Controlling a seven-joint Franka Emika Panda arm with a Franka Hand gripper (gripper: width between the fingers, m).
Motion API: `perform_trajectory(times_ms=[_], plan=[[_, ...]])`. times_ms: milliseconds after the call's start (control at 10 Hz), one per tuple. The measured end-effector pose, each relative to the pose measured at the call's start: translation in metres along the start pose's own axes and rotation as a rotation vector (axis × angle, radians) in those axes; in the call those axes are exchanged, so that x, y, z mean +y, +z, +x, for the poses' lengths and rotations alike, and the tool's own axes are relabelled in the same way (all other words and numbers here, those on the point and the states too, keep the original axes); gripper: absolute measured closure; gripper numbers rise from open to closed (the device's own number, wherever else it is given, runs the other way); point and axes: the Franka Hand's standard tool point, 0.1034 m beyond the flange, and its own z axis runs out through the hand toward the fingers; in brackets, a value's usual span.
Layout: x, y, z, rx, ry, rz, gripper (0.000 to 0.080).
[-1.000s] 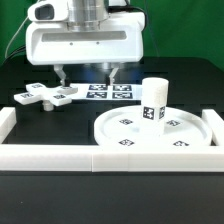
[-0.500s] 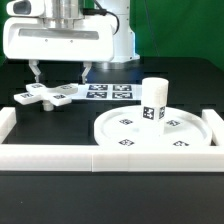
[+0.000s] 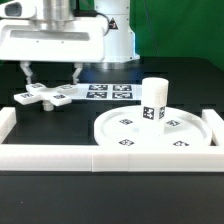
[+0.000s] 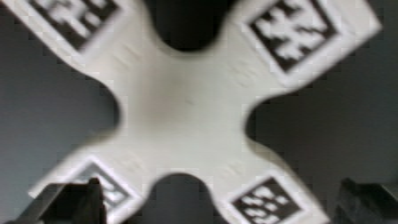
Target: Assemble round table
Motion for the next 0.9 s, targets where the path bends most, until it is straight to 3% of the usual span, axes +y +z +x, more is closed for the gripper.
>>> perform_trajectory(times_ms=[300, 900], plan=[[0.009, 0.005, -0.008, -0.006, 0.009, -0.006, 0.0151], [0.006, 0.019, -0.017, -0.036, 0.003, -0.003, 0.0151]])
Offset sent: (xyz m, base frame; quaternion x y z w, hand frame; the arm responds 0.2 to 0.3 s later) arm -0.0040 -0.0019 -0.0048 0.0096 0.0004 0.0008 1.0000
